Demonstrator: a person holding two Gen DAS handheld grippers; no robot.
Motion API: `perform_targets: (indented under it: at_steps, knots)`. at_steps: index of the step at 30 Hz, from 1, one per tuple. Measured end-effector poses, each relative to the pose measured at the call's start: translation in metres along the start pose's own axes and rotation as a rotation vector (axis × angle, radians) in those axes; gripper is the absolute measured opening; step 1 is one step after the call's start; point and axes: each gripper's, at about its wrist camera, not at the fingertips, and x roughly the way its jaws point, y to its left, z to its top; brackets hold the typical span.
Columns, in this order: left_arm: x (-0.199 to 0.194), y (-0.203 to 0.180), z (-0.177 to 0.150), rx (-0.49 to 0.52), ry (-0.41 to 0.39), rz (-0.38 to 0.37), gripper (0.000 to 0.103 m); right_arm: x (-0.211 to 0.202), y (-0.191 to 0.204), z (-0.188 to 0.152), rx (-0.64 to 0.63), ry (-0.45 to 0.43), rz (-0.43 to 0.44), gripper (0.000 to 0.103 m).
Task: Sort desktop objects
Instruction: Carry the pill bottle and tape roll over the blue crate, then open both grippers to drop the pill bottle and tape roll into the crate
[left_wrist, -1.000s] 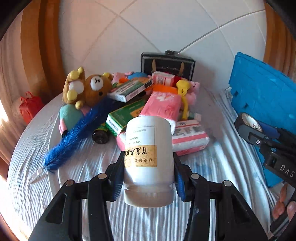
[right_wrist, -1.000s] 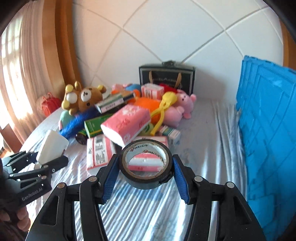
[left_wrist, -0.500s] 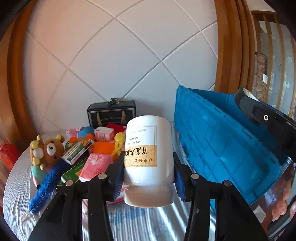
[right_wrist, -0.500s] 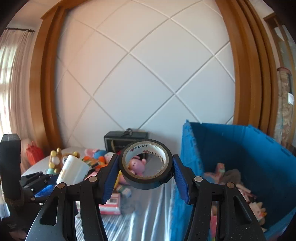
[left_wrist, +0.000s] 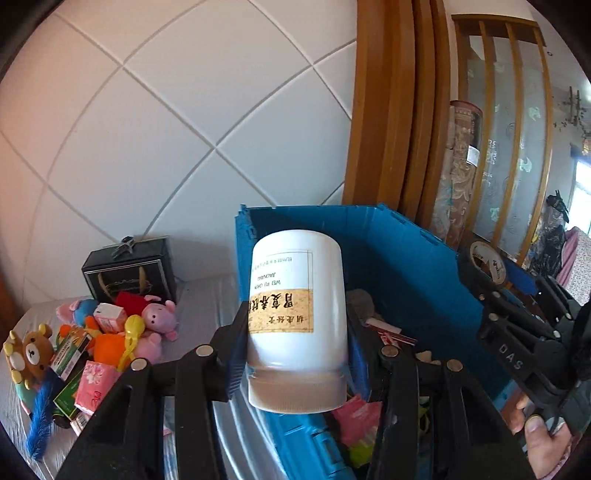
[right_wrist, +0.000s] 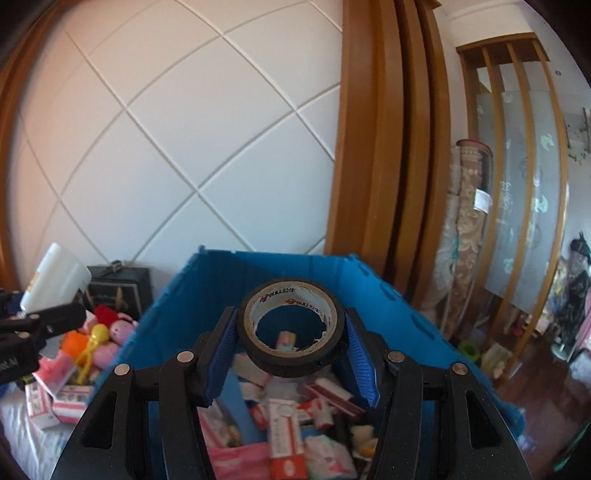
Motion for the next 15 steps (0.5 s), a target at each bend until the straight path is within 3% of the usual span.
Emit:
perform_targets:
  at_steps: [5, 7, 12, 15]
  knots:
    - [0.043, -0.044, 0.011, 0.055, 0.096, -0.037, 0.045, 0.042, -0.038, -0.010, -0.001, 0.099, -0.039, 0.056]
    - [0.061, -0.055, 0.012, 0.075, 0.140, -0.031, 0.045, 0.051, -0.052, -0.010, 0.039, 0.134, 0.009, 0.056]
    - [0.088, -0.071, 0.000, 0.075, 0.250, -0.058, 0.045, 0.053, -0.059, -0.010, 0.080, 0.172, 0.017, 0.056]
    - [0.092, -0.081, -0.010, 0.097, 0.277, -0.038, 0.045, 0.058, -0.058, -0.012, 0.074, 0.216, 0.000, 0.056]
